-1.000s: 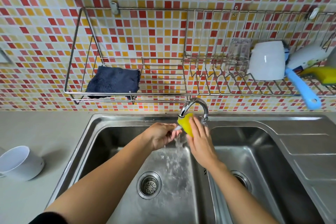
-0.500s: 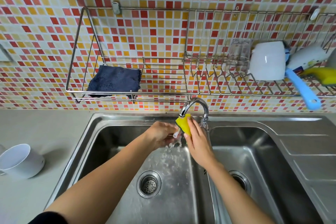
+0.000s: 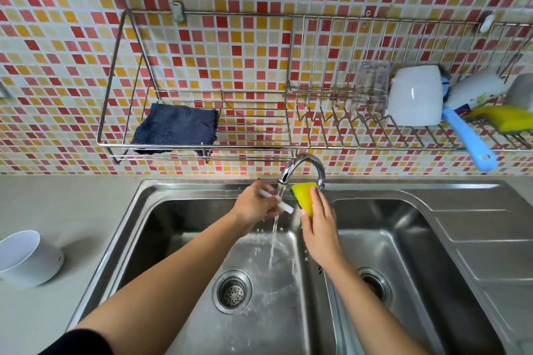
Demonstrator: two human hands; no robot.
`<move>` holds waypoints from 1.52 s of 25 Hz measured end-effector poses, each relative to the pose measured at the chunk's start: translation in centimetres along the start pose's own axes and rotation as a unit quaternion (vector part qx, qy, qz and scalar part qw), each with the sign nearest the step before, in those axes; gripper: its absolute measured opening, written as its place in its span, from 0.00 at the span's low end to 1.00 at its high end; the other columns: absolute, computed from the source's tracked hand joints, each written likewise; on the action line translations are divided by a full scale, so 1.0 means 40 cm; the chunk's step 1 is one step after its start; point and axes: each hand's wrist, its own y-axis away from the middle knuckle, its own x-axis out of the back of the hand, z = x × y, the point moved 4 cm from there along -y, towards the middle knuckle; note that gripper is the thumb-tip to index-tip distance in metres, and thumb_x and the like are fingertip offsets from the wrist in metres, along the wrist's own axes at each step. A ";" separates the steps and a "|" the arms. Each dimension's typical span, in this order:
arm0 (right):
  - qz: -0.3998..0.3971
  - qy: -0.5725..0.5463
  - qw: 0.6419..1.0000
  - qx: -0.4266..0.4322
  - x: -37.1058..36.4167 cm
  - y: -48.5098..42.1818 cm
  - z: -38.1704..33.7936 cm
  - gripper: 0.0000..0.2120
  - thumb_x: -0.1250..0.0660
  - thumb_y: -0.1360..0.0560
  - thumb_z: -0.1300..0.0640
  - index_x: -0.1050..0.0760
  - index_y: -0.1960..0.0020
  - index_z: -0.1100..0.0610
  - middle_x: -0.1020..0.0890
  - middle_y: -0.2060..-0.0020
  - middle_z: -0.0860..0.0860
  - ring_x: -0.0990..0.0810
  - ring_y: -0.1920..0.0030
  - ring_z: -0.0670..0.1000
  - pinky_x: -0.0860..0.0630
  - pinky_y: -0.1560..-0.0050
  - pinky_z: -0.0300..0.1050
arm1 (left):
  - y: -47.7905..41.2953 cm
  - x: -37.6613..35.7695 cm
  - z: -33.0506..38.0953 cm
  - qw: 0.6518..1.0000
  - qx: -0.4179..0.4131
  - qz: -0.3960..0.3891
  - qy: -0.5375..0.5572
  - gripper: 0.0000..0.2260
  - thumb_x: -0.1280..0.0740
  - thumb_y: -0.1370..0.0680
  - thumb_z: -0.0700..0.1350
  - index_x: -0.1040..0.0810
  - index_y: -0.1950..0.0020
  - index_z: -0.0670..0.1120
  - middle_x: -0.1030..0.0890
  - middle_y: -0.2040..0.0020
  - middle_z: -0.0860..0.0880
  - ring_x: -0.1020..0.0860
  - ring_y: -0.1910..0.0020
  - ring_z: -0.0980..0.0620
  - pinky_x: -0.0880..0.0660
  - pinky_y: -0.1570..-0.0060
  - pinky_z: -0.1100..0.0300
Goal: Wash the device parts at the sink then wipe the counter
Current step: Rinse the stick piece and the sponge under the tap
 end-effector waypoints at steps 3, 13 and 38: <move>0.074 -0.028 0.996 -0.045 0.018 0.002 0.004 0.26 0.44 0.20 0.56 0.48 0.25 0.57 0.42 0.25 0.54 0.42 0.28 0.59 0.41 0.29 0.57 | -0.015 -0.016 0.014 0.998 -0.017 0.048 -0.042 0.04 0.39 0.20 0.38 0.26 0.48 0.39 0.22 0.59 0.43 0.20 0.63 0.48 0.19 0.56 0.55; 0.061 0.073 0.995 0.033 -0.017 -0.011 -0.046 0.24 0.47 0.20 0.52 0.43 0.26 0.57 0.41 0.26 0.51 0.37 0.30 0.55 0.48 0.33 0.43 | 0.011 -0.017 -0.015 0.980 0.138 0.100 0.104 0.08 0.34 0.22 0.42 0.22 0.58 0.39 0.24 0.77 0.48 0.29 0.78 0.56 0.33 0.76 0.66; -0.162 0.045 0.964 -0.203 -0.073 -0.130 0.124 0.40 0.35 0.24 0.54 0.59 0.24 0.58 0.35 0.30 0.64 0.32 0.34 0.63 0.30 0.40 0.48 | -0.002 0.181 -0.040 0.975 0.099 0.186 -0.074 0.07 0.29 0.26 0.45 0.18 0.60 0.42 0.20 0.70 0.45 0.24 0.71 0.51 0.23 0.60 0.59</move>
